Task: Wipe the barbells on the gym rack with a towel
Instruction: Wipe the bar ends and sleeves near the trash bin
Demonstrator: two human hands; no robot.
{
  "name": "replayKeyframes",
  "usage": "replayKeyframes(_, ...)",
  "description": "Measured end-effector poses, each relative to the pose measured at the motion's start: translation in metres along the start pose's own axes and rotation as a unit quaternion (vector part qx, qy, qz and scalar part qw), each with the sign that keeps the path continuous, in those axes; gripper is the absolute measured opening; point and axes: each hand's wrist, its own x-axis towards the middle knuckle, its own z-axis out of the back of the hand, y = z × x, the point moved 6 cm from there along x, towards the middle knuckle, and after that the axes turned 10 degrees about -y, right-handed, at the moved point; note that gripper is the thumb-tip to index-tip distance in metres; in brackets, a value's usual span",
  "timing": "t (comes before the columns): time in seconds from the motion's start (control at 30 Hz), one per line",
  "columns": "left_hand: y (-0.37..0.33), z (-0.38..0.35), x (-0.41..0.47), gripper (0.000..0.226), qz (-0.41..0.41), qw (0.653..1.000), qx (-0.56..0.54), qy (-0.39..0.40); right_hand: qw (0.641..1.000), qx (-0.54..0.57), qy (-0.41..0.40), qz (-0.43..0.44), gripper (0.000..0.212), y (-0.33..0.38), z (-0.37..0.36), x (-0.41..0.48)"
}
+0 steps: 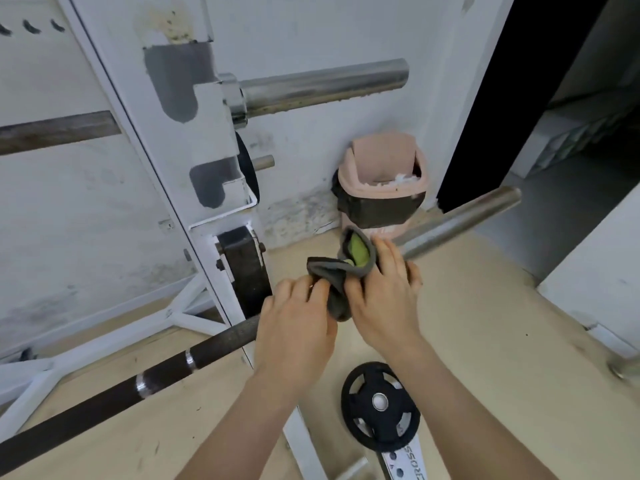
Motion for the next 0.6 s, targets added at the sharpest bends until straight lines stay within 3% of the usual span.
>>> replayKeyframes(0.1, -0.003, -0.001, -0.004, 0.045, -0.017, 1.000, 0.024, 0.006, 0.995, 0.012, 0.044, 0.085, 0.056, -0.003, -0.011, 0.033)
replayKeyframes(0.17, -0.001, -0.002, -0.002, 0.052, 0.000, 1.000, 0.008, 0.027, 0.983, -0.047, 0.086, 0.155, 0.061, -0.018, -0.018, 0.067)
replayKeyframes(0.3, 0.000, -0.006, -0.001, 0.050, -0.009, 1.000, 0.018, 0.022, 0.978, -0.199, 0.057, 0.019, 0.033, -0.056, -0.011, 0.104)
replayKeyframes(0.47, 0.000, -0.007, 0.000, 0.030, -0.013, 1.000, 0.016, 0.013, 0.997, 0.038, 0.014, 0.061, 0.019, 0.004, -0.010, 0.040)
replayKeyframes(0.6, 0.000, -0.006, -0.001, 0.038, -0.020, 0.999, -0.020, 0.019, 0.988, 0.127, 0.029, 0.087, 0.020, -0.007, 0.007, 0.026)
